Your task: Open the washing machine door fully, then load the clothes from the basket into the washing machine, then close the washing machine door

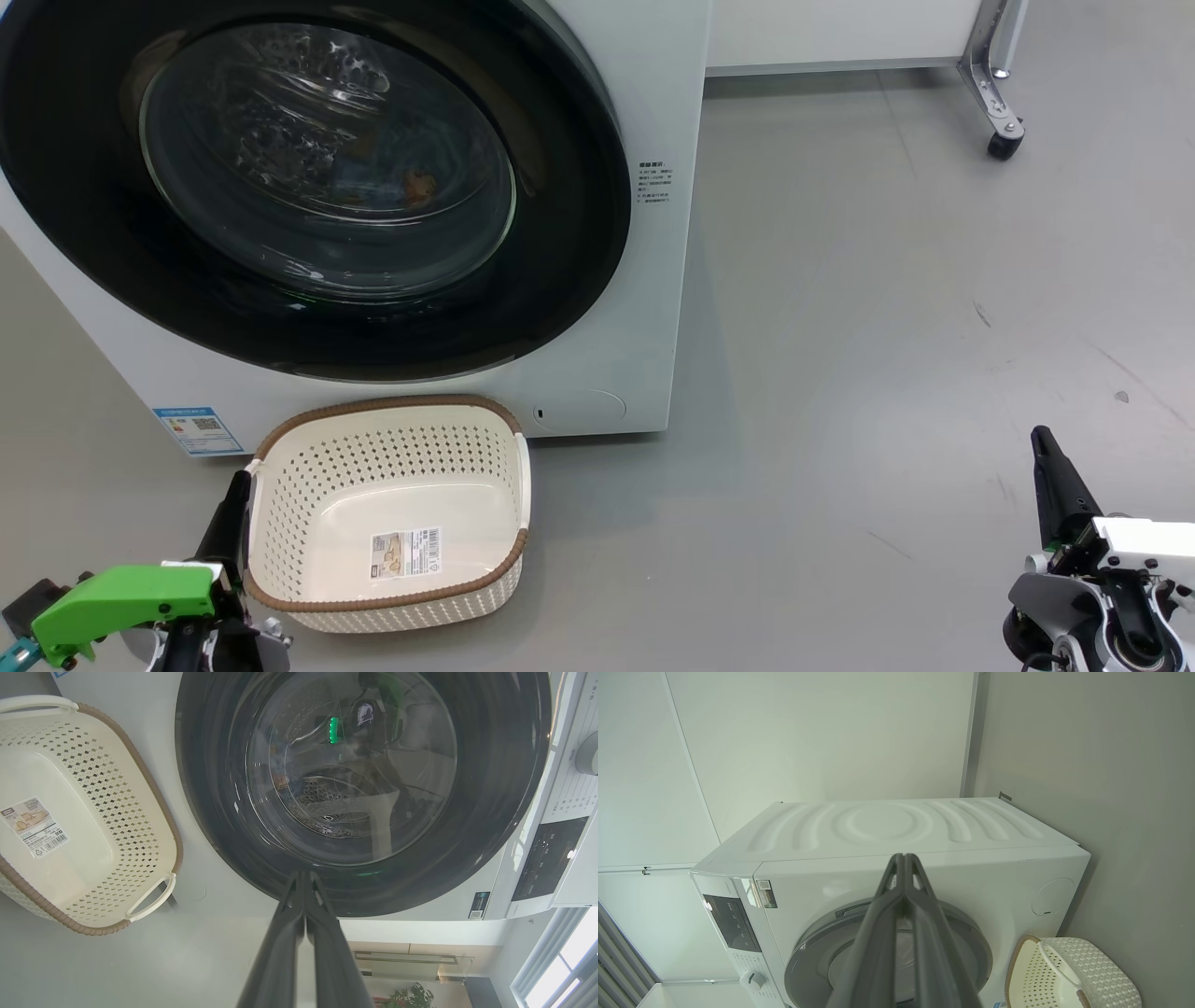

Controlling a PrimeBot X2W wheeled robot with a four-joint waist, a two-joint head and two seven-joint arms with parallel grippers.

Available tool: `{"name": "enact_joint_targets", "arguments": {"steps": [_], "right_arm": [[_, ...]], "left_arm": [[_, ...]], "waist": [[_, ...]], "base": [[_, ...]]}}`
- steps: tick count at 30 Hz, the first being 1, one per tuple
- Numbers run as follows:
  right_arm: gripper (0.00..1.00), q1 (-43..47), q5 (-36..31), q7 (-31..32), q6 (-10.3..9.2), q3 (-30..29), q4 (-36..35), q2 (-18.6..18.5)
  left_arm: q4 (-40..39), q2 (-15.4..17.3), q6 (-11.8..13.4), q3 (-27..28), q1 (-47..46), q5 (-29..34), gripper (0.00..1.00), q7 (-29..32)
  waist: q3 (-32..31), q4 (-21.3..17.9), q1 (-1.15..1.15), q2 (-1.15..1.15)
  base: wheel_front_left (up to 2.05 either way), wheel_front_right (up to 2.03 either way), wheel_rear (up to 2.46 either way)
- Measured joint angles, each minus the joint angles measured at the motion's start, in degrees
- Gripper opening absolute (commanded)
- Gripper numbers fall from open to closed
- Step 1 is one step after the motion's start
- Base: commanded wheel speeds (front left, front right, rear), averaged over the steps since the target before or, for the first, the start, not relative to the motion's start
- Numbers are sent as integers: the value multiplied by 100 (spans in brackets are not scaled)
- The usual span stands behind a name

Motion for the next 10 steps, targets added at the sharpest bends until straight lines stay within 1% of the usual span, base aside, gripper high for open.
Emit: {"name": "enact_joint_targets", "arguments": {"steps": [10], "right_arm": [[0,0,0,0,0,-4,0,1]], "left_arm": [[0,-1,0,2,0,0,0,0]], "waist": [[0,0,0,0]], "base": [[0,0,0]]}}
